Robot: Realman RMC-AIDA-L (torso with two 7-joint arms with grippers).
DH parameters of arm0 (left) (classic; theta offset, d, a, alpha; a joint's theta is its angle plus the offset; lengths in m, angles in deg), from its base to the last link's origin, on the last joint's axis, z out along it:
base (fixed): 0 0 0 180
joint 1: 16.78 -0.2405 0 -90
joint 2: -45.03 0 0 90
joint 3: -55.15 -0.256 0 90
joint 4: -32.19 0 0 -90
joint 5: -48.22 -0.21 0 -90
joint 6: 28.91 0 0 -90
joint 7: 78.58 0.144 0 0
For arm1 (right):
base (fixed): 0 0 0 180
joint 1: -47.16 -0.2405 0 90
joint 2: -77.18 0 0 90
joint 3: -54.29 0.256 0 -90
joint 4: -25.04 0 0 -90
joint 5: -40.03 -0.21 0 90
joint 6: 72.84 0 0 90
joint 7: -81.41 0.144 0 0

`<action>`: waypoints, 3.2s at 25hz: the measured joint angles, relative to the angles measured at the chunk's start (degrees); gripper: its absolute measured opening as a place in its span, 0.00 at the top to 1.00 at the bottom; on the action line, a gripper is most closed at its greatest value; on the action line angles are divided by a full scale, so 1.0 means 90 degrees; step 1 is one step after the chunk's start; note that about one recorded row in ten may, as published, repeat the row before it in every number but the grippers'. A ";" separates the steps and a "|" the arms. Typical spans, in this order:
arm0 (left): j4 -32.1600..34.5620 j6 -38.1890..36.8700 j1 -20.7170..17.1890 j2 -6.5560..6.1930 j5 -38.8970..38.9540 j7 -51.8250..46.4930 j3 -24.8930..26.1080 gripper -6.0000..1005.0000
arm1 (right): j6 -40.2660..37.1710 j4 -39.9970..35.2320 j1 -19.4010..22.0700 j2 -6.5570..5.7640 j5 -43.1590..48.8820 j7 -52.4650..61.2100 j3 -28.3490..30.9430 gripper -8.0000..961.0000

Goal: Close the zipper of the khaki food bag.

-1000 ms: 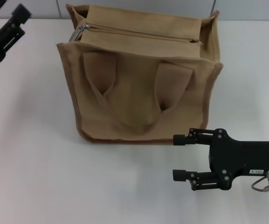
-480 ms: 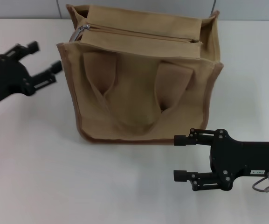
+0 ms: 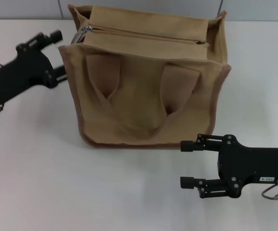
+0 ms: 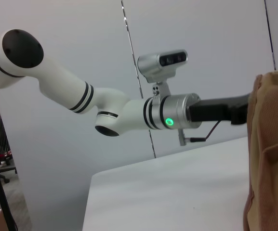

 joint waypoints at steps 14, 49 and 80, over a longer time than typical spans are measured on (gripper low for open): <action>-0.0050 -0.0068 -0.0026 0.0078 0.0981 0.0767 0.0006 0.19 | -0.0018 0.0000 -0.0018 0.0000 -0.0006 0.0012 0.0009 0.20; -0.0242 -0.0603 -0.0214 0.0098 0.1052 0.1594 0.0048 0.99 | -0.1715 0.0058 -0.0382 -0.0036 -0.2120 0.1453 0.0050 0.20; -0.0341 -0.0822 -0.0131 0.0108 0.1385 0.1591 0.0045 0.99 | 0.1534 -0.1347 -0.3030 -0.0249 -0.1817 0.7699 -0.1395 0.20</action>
